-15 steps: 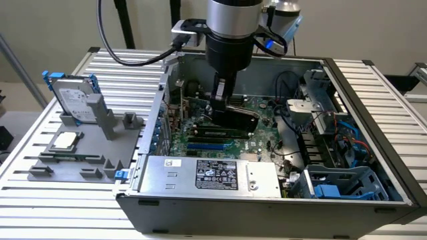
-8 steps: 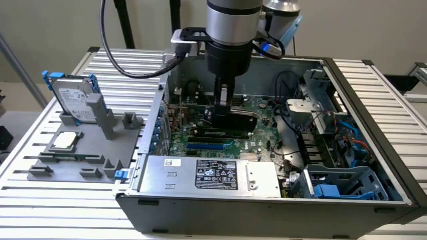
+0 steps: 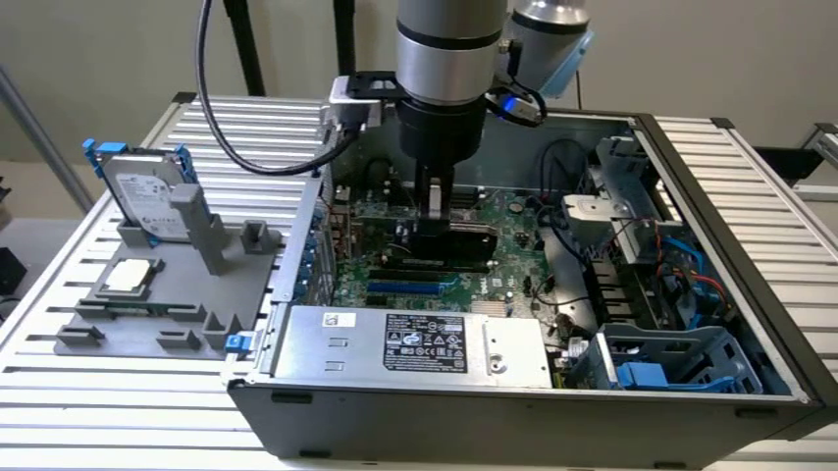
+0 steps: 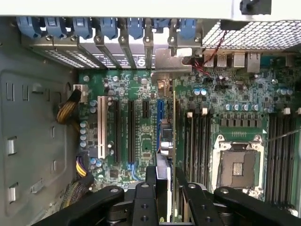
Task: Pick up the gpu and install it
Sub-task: 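Insert the gpu into the slot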
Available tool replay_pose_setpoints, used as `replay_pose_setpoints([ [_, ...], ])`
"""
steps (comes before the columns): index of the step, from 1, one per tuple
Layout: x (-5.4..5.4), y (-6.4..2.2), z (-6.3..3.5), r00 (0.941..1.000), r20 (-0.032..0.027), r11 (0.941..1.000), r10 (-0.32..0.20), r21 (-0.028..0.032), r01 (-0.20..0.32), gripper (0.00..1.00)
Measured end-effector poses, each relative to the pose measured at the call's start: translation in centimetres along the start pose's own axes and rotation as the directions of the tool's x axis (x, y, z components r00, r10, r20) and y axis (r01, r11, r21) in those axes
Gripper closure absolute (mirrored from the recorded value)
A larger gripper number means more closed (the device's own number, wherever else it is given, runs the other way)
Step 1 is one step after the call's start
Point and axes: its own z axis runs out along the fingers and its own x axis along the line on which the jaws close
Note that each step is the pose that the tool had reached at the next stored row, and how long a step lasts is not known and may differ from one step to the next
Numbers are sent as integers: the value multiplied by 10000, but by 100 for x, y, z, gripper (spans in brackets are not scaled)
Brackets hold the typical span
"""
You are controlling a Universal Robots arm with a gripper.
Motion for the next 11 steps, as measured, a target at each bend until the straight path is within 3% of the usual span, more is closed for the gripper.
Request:
replay_pose_setpoints([
  [5, 5, 167, 91, 10000, 2, 10000, -14, 60, 13, 100],
  [11, 8, 179, 200, 10000, 2, 9999, -11, 104, 11, 100],
])
